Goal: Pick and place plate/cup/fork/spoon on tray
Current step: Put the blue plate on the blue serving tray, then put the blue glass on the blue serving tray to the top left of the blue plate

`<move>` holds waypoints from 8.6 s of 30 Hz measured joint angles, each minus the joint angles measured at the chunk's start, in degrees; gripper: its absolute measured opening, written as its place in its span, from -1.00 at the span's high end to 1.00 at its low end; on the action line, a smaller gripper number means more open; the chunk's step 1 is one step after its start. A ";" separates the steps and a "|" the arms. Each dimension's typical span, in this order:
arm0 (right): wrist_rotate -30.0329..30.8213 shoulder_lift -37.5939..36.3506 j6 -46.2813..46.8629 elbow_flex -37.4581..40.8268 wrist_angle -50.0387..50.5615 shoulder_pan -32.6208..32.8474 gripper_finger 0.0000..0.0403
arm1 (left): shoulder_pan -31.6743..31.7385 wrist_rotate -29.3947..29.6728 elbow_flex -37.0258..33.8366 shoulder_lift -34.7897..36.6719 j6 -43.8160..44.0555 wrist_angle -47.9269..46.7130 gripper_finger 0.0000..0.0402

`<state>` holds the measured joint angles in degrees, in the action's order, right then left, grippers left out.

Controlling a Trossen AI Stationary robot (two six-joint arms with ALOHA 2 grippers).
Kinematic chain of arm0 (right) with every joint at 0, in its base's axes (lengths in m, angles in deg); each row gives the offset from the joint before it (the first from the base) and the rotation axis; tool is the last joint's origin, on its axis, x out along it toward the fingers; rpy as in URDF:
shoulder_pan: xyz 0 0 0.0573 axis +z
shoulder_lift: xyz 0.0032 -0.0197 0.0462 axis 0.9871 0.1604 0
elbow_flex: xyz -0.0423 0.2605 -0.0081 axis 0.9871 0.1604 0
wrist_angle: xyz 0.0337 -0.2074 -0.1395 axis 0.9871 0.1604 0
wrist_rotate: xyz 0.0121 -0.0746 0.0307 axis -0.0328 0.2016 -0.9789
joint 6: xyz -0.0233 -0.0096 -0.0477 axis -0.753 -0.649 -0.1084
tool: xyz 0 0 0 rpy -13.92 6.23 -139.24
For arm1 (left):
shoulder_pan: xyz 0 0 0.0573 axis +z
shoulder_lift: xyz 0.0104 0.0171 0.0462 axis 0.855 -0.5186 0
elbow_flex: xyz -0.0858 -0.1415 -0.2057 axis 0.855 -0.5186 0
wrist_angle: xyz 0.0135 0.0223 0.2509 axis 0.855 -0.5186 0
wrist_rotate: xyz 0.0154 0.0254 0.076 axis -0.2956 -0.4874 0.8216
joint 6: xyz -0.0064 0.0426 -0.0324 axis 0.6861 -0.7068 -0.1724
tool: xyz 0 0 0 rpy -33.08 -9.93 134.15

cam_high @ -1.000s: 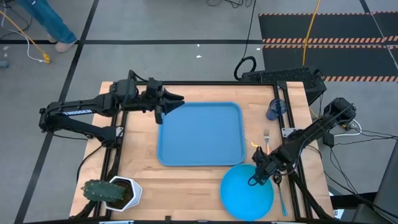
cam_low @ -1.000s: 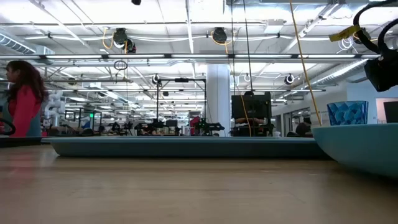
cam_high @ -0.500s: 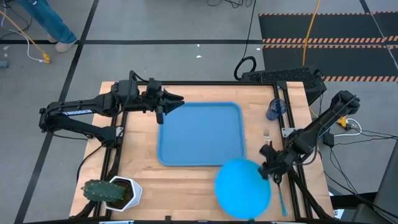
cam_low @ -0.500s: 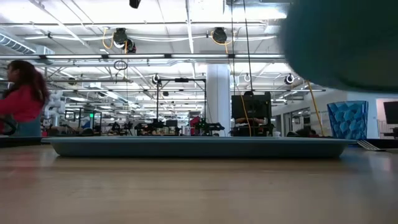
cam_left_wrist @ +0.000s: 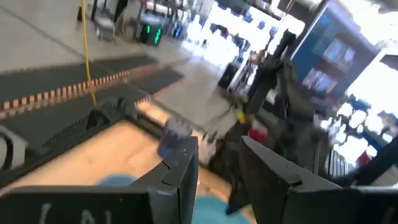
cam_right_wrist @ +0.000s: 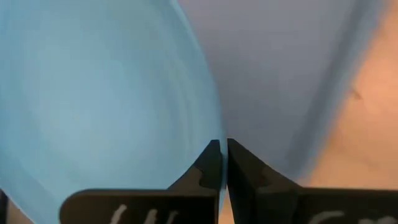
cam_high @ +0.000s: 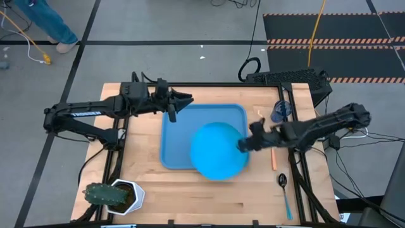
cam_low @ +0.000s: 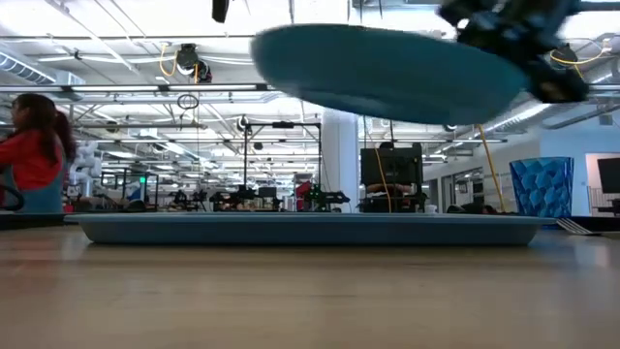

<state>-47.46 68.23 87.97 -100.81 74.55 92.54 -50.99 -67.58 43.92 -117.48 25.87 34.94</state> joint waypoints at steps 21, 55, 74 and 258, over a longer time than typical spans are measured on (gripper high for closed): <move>-15.07 23.08 -17.15 -6.13 -11.78 -21.16 1.00 | -0.41 -7.39 0.04 0.79 -0.24 4.26 0.40; -15.15 27.32 -13.17 -6.09 -15.37 -22.95 0.76 | -1.53 -12.81 0.06 1.03 0.34 5.11 0.40; -14.58 17.72 -15.69 -6.09 -13.45 -23.01 0.28 | 2.18 -12.87 0.08 3.78 -2.77 -2.30 0.40; 0.31 6.18 -35.97 -8.94 38.64 -48.81 0.30 | 4.37 5.73 54.46 -22.54 -15.88 -59.96 0.40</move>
<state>-47.15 74.41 52.00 -109.75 113.19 43.73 -46.62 -61.85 98.39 -140.02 9.99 -25.01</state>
